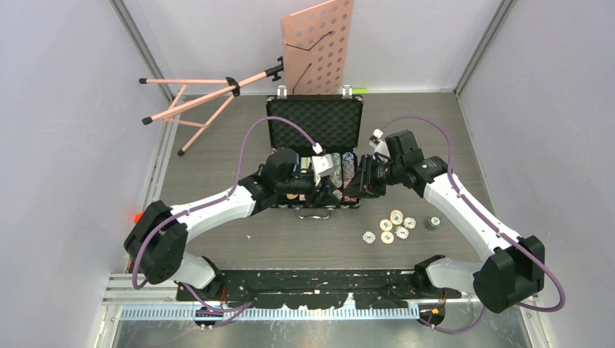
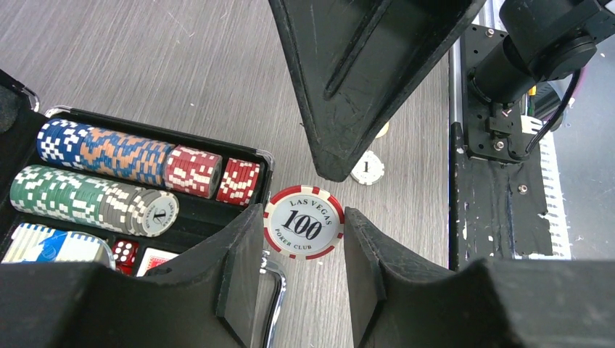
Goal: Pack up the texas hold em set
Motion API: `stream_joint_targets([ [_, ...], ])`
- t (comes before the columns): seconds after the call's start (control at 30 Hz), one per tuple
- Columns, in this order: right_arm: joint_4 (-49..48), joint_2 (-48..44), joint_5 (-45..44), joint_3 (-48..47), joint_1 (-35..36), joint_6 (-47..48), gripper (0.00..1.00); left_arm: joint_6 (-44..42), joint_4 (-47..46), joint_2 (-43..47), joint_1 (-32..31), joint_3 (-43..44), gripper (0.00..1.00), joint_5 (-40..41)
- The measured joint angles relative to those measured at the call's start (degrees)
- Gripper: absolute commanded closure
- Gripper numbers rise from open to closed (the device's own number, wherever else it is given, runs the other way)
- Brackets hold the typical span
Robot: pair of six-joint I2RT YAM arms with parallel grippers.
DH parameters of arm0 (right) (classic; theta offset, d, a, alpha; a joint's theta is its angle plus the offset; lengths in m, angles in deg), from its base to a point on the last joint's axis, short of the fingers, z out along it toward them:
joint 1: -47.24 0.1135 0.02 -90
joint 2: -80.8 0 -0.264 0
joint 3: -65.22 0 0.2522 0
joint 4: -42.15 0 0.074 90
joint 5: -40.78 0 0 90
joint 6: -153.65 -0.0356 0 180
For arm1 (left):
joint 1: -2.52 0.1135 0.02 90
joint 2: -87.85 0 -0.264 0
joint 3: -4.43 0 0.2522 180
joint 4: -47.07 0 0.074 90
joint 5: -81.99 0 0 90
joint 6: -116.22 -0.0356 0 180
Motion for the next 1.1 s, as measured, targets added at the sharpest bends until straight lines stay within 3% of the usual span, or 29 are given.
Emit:
stream_joint_targets([
  [1.1, -1.4, 0.7, -0.9, 0.5, 2.3, -1.0, 0.71, 0.0, -0.3, 0.9, -1.2, 0.2, 0.77, -1.2],
])
